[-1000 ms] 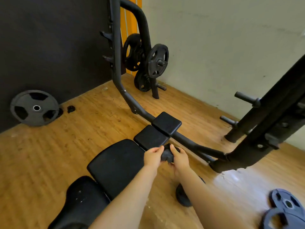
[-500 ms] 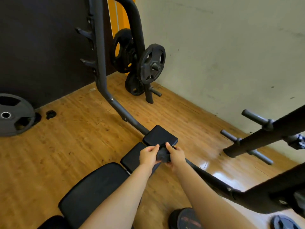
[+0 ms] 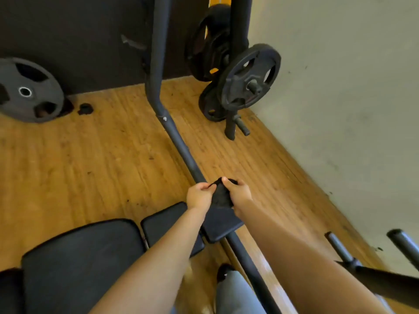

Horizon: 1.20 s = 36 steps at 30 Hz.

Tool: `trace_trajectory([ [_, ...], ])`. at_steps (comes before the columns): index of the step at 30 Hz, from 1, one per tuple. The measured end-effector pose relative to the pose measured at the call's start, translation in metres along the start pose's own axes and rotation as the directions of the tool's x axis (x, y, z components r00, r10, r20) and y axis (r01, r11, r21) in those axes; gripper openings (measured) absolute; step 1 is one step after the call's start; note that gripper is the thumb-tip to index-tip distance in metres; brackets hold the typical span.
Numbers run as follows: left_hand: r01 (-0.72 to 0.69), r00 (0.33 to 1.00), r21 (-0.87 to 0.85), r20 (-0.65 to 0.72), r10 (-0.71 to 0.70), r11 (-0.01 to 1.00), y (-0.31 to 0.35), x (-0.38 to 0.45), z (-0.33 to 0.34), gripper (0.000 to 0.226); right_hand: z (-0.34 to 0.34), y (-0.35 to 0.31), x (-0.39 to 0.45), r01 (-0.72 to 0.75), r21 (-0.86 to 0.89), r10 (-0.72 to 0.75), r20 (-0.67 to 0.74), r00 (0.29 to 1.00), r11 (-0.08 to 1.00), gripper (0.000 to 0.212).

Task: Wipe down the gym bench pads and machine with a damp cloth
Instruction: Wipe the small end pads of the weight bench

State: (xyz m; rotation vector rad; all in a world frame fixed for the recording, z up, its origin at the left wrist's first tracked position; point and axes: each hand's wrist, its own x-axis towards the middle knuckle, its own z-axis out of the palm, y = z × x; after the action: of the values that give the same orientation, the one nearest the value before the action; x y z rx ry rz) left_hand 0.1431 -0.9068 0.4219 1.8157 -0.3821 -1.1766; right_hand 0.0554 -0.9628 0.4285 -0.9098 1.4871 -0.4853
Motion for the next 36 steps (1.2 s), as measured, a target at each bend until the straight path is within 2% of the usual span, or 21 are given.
trace_trajectory([
  [4,0.026,0.997,-0.014,-0.075,-0.027,1.0,-0.026,0.057,0.034,0.02,-0.001,0.013,0.074,0.009,-0.004,-0.009,0.062,0.998,1.0,0.048],
  [8,-0.033,0.989,-0.043,-0.145,0.027,0.998,-0.086,0.123,0.058,0.011,0.019,0.069,0.158,0.02,0.06,-0.02,-0.003,1.0,0.998,0.061],
  [12,-0.041,0.958,-0.161,-0.286,-0.007,0.986,-0.161,0.176,0.062,0.01,0.064,0.146,0.221,-0.051,0.162,0.028,0.14,0.99,0.985,0.049],
  [13,-0.045,0.952,-0.185,-0.307,-0.014,0.982,-0.181,0.191,0.062,0.009,0.074,0.162,0.234,-0.022,0.15,0.002,0.137,0.991,0.989,0.049],
  [15,-0.076,0.946,-0.205,-0.325,0.005,0.976,-0.213,0.217,0.066,0.007,0.087,0.185,0.255,0.148,0.045,-0.15,0.037,0.988,0.988,0.048],
  [18,-0.174,0.93,-0.206,-0.357,0.092,0.963,-0.24,0.248,0.084,0.015,0.09,0.196,0.278,0.389,-0.025,-0.389,-0.042,0.92,0.921,0.034],
  [20,-0.262,0.909,-0.154,-0.37,0.19,0.953,-0.247,0.265,0.097,0.02,0.086,0.195,0.294,0.496,-0.048,-0.497,-0.021,0.867,0.867,0.028],
  [23,-0.387,0.868,-0.055,-0.357,0.344,0.92,-0.248,0.286,0.107,0.023,0.079,0.189,0.323,0.633,-0.134,-0.636,0.025,0.771,0.762,0.039],
  [27,-0.477,0.828,0.049,-0.31,0.467,0.878,-0.261,0.298,0.106,0.02,0.061,0.185,0.349,0.711,-0.288,-0.714,0.113,0.691,0.642,0.037],
  [29,-0.478,0.825,0.067,-0.31,0.474,0.876,-0.272,0.295,0.103,0.019,0.047,0.18,0.357,0.7,-0.379,-0.706,0.15,0.692,0.606,0.031],
  [32,-0.447,0.839,0.141,-0.276,0.468,0.883,-0.272,0.285,0.101,0.019,0.018,0.166,0.36,0.629,-0.478,-0.666,0.116,0.737,0.613,0.028],
  [36,-0.362,0.868,0.405,-0.181,0.462,0.84,-0.261,0.275,0.098,0.023,-0.012,0.156,0.356,0.551,-0.566,-0.634,0.063,0.771,0.614,0.025],
])
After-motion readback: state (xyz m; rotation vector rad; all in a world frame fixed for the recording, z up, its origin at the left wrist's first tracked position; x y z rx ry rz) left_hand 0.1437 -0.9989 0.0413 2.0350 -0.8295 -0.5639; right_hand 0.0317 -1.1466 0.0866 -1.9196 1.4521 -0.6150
